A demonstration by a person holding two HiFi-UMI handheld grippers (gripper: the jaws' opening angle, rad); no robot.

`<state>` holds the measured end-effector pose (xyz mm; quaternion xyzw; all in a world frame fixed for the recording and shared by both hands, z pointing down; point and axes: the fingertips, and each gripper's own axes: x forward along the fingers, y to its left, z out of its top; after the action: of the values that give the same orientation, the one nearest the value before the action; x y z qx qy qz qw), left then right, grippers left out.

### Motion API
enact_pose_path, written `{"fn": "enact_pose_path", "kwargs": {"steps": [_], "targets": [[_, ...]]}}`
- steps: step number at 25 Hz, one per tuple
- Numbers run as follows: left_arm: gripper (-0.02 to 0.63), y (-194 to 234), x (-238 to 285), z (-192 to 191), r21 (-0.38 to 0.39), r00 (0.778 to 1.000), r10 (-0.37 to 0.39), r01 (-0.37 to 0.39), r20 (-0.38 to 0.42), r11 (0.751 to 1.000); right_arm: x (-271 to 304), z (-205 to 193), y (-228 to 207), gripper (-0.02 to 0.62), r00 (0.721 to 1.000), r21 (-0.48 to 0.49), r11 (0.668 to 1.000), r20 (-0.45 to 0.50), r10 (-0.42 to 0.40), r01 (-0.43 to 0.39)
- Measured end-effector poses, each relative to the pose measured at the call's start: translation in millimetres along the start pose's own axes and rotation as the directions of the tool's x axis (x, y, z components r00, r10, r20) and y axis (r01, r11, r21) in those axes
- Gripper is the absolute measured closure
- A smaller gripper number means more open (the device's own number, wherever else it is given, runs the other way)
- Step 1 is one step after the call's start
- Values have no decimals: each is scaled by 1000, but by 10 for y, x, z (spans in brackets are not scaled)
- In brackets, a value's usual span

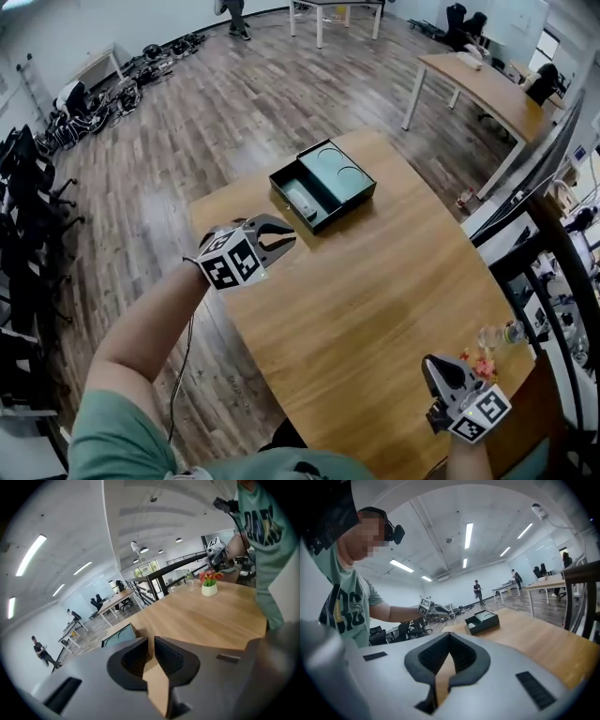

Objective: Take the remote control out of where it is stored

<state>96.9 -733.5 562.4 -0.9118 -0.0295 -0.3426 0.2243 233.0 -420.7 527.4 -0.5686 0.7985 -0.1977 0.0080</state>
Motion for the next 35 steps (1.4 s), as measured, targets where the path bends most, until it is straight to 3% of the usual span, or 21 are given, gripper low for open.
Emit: {"fn": "enact_pose_path", "kwargs": {"steps": [4, 7, 9, 12, 14, 15, 16, 17, 18, 19, 20, 21, 22, 25, 27, 32, 35], "targets": [[575, 553, 509, -174, 133, 995, -75, 82, -58, 988, 303, -47, -131, 595, 998, 40, 999, -61, -8, 10], [537, 795, 976, -379, 244, 980, -120, 157, -162, 957, 396, -1, -303, 595, 995, 43, 999, -96, -22, 26], [495, 895, 1270, -572, 328, 956, -139, 221, -257, 918, 445, 41, -438, 595, 995, 54, 998, -98, -33, 39], [446, 994, 1636, -854, 454, 909, -142, 326, -392, 829, 503, 24, -593, 595, 994, 73, 996, -102, -46, 53], [426, 1089, 1839, -961, 484, 882, -142, 374, -449, 791, 520, -15, -709, 595, 993, 87, 994, -105, -55, 64], [425, 1158, 1929, -1004, 458, 868, -148, 387, -473, 800, 522, -35, -765, 595, 993, 97, 993, -106, -59, 69], [425, 1242, 2011, -1054, 388, 851, -164, 389, -499, 835, 522, -52, -810, 595, 992, 109, 991, -107, -62, 74], [425, 1330, 2082, -1125, 263, 826, -196, 378, -528, 888, 519, -66, -844, 595, 992, 124, 989, -106, -66, 79], [411, 1385, 2139, -1230, 76, 787, -257, 359, -561, 930, 515, -75, -869, 594, 992, 139, 987, -104, -69, 83], [341, 1376, 2172, -1358, -146, 732, -353, 333, -583, 931, 511, -78, -892, 595, 992, 153, 984, -100, -72, 87], [213, 1333, 2184, -1469, -344, 675, -452, 298, -584, 890, 507, -78, -914, 595, 993, 164, 982, -96, -74, 89], [101, 1297, 2187, -1545, -475, 634, -519, 259, -573, 841, 504, -75, -935, 595, 993, 171, 981, -91, -76, 90], [9, 1282, 2191, -1604, -540, 613, -548, 223, -569, 811, 501, -71, -954, 595, 993, 178, 980, -87, -76, 90], [9, 1310, 2253, -1756, -570, 608, -522, 137, -598, 811, 497, -53, -992, 595, 995, 197, 977, -75, -71, 84], [9, 1281, 2291, -1803, -597, 603, -522, 93, -603, 797, 493, -46, -1018, 595, 995, 209, 974, -73, -72, 86], [9, 1057, 2362, -1827, -667, 539, -588, 63, -603, 742, 455, -64, -1092, 595, 990, 219, 967, -87, -110, 127], [9, 1022, 2391, -1898, -660, 515, -579, 33, -633, 751, 424, -41, -1075, 595, 990, 218, 967, -80, -117, 132]]}}
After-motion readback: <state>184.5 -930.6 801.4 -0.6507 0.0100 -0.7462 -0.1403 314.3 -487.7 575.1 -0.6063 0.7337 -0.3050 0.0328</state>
